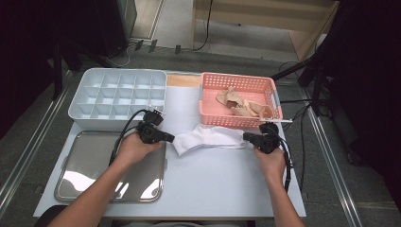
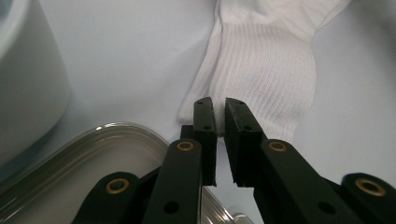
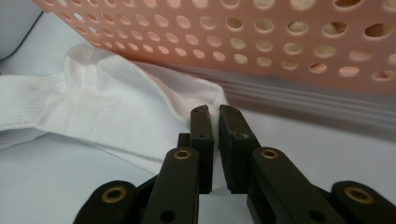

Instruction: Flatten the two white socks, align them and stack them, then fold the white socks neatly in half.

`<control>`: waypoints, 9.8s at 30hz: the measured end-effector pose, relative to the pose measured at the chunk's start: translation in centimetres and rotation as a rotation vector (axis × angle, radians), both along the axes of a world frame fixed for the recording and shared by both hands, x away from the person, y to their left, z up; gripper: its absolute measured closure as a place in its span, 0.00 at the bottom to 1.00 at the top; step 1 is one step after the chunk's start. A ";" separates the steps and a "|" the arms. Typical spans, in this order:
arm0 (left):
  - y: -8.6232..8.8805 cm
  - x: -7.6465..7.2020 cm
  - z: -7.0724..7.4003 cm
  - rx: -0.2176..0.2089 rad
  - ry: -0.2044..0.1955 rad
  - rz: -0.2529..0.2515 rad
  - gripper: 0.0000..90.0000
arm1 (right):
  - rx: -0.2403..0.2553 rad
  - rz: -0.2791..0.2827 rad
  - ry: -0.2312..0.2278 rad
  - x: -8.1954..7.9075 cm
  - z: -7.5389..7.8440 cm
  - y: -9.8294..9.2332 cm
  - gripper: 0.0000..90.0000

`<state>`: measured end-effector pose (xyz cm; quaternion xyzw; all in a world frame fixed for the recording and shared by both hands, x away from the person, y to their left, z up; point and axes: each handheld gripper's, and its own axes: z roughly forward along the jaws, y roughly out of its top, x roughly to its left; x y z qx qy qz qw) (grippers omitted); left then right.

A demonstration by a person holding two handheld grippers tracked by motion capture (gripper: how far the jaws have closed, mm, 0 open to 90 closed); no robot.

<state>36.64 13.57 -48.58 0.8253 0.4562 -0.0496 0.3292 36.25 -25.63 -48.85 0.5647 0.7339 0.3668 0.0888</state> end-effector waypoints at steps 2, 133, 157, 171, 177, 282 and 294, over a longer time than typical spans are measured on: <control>0.0 -0.1 0.1 0.001 -0.014 0.003 0.91 | -0.001 -0.005 -0.001 -0.1 -0.1 -0.1 0.89; -10.1 -1.8 0.5 -0.059 -0.185 -0.211 1.00 | -0.049 0.042 0.074 -3.4 -2.0 -0.4 0.89; -14.6 -1.2 -2.0 -0.024 -0.184 -0.211 1.00 | -0.050 0.045 0.101 -3.1 -1.8 -0.2 0.94; -14.2 -1.4 -3.0 -0.006 -0.195 -0.176 1.00 | -0.048 0.048 0.104 -3.3 -1.7 -0.2 0.94; -14.1 -1.4 -3.0 -0.008 -0.193 -0.178 1.00 | -0.027 0.060 0.113 -3.7 -1.1 -0.1 0.94; -1.3 -2.1 1.8 -0.041 -0.248 -0.021 0.96 | 0.047 0.441 0.026 -3.7 3.3 14.0 0.72; -1.5 -1.8 0.4 0.000 -0.217 -0.013 0.96 | -0.010 0.430 0.061 -4.1 -0.4 16.2 0.68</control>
